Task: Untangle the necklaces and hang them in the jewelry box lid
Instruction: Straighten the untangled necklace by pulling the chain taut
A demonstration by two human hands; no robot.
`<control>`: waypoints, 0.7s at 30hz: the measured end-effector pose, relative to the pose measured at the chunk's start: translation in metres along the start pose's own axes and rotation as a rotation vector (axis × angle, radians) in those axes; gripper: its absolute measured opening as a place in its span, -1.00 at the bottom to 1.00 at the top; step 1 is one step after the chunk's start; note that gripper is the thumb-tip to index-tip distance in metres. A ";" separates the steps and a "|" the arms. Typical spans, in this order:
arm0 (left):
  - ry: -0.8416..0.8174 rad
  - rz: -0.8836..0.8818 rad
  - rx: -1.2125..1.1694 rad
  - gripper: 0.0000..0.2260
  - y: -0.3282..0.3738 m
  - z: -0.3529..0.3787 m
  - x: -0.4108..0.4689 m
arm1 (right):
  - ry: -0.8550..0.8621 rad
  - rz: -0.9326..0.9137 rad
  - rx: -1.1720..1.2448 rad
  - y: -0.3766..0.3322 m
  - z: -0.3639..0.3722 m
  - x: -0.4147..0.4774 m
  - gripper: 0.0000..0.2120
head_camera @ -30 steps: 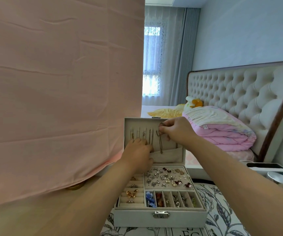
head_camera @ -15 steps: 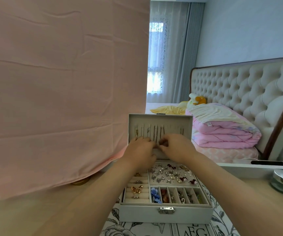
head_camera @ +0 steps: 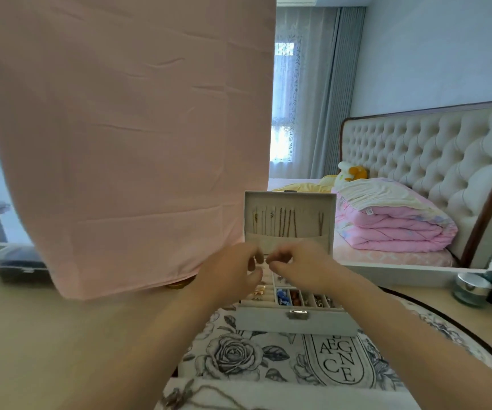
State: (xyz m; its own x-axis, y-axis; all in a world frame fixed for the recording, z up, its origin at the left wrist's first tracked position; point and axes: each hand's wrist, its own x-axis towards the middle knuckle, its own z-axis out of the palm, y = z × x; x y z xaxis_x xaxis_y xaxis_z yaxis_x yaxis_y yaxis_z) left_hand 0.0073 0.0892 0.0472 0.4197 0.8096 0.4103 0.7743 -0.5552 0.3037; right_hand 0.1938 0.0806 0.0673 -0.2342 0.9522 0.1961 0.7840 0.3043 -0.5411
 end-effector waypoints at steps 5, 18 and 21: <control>-0.111 -0.066 0.041 -0.87 -0.008 -0.015 -0.074 | -0.186 -0.020 -0.021 -0.046 0.045 -0.056 -0.87; -0.287 -0.049 0.077 -0.91 -0.035 -0.014 -0.177 | -0.239 -0.041 -0.256 -0.060 0.101 -0.124 -0.89; -0.229 -0.016 0.089 -0.94 -0.027 -0.007 -0.171 | -0.208 0.023 -0.173 -0.048 0.095 -0.128 -0.90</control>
State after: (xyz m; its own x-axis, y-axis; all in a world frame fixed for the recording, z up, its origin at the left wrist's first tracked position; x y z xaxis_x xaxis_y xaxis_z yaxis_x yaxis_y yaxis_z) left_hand -0.0882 -0.0357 -0.0250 0.4959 0.8457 0.1974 0.8160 -0.5315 0.2272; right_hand 0.1316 -0.0530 -0.0096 -0.3146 0.9492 0.0039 0.8725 0.2908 -0.3926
